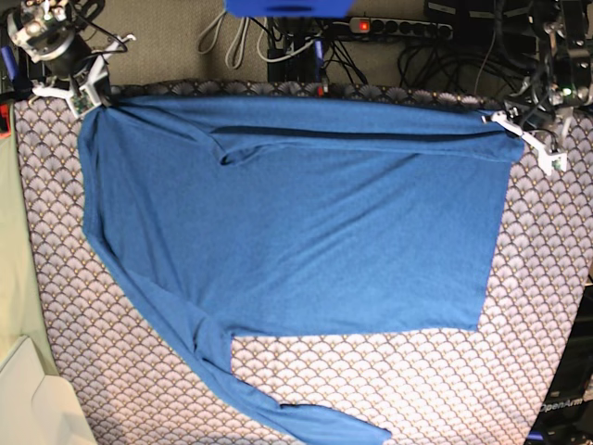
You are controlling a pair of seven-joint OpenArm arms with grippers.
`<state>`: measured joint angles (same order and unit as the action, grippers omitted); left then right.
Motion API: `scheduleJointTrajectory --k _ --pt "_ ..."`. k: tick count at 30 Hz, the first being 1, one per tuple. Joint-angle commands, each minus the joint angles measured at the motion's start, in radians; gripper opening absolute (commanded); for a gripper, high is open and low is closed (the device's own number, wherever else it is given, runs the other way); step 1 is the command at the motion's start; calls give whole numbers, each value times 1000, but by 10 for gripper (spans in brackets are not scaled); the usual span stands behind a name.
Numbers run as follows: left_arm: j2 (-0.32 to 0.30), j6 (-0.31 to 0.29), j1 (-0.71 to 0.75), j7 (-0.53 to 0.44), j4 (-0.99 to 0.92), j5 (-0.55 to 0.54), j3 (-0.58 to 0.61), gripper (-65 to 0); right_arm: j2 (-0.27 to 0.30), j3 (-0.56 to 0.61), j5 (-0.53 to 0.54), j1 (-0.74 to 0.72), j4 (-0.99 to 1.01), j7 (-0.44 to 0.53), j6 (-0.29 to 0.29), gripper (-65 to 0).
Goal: Fold the T-shirt properly
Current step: 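Pull the shoulder corners apart and toward the robot to smooth the shirt, then release the shirt and move both grippers toward the hem along its sides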
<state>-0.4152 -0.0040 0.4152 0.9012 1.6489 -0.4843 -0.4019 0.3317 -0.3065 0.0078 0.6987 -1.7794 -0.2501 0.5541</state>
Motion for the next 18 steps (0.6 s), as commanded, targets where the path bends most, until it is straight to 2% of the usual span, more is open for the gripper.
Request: scheduleJointTrajectory --k 1,3,8,12,18 --pt "-18 6 -5 -9 15 9 2 -644 13 -7 5 8 -12 13 -1 -635" --pt "-26 6 -5 -9 15 9 28 -613 13 -7 5 9 -12 13 -1 -594" --pt "-26 6 -5 -9 21 9 50 -449 13 -7 5 9 -12 13 -1 -445" --pt "-26 6 -5 -9 21 9 50 -446 13 -7 5 11 -12 13 -1 -397" --pt "-26 6 -5 -9 21 9 50 -442 13 -13 5 13 -18 13 -1 -392"
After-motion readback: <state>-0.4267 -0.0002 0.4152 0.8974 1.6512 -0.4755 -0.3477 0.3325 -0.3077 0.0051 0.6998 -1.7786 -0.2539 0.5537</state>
